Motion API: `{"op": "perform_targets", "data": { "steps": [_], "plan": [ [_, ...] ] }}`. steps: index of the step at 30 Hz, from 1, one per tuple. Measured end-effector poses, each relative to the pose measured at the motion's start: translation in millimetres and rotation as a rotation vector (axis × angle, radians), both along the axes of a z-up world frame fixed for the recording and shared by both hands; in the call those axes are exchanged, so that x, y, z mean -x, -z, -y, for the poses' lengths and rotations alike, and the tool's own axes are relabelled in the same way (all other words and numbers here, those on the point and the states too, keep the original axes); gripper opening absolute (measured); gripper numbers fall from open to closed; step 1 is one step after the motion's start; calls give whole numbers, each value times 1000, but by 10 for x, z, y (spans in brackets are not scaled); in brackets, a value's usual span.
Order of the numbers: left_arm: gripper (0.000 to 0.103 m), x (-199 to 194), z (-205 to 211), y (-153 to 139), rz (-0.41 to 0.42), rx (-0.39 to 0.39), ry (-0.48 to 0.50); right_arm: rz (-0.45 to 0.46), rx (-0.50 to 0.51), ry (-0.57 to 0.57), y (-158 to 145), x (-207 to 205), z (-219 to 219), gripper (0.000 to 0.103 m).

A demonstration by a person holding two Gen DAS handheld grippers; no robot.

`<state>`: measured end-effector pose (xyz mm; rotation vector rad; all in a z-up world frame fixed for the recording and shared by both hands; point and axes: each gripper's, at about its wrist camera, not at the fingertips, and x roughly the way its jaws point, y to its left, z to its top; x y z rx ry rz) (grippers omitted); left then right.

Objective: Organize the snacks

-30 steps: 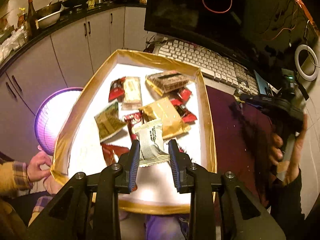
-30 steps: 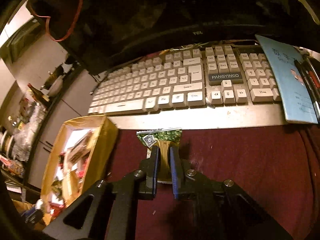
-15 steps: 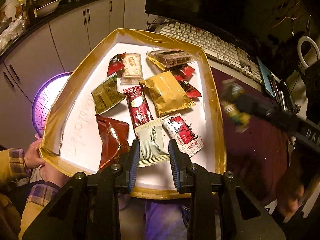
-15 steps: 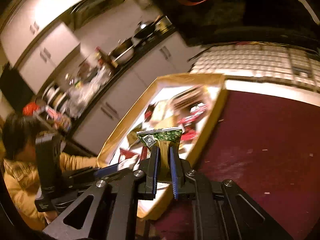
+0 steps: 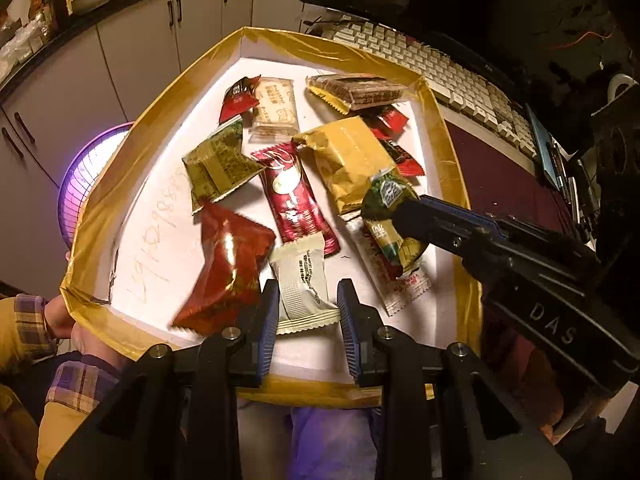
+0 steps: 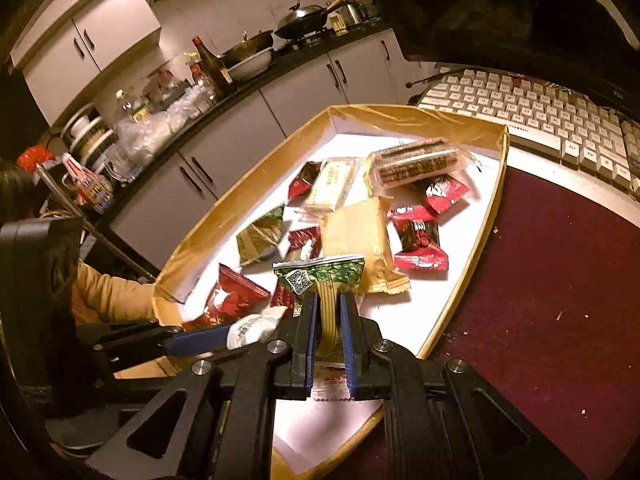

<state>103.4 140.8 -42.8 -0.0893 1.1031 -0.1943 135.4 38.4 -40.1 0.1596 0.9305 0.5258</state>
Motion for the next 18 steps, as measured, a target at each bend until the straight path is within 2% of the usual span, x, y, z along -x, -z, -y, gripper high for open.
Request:
{"op": "perform_targets", "data": {
  "steps": [4,5,6,9,11,13,15,18],
  "plan": [
    [28,28,32,-12,10,0,16,-14,-21,2,64,11,54,18],
    [33,34,50,-17,9,-3,22,-17,-37,2,60,12,76,26],
    [39,44,71,-31,16,-13,26,-25,-60,5,61,15,110,42],
    [46,98,107,-126,65,-40,16,-15,-123,15,0,85,223,53],
    [50,157,114,-223,103,-44,-6,4,-126,35,-67,152,287,58],
    [54,230,140,-321,146,-79,-30,30,-131,48,-139,239,364,59],
    [65,290,182,-392,183,-118,-38,41,-140,52,-195,312,430,62],
    [69,351,239,-460,226,-149,-37,54,-149,66,-256,404,510,66]
  ]
}}
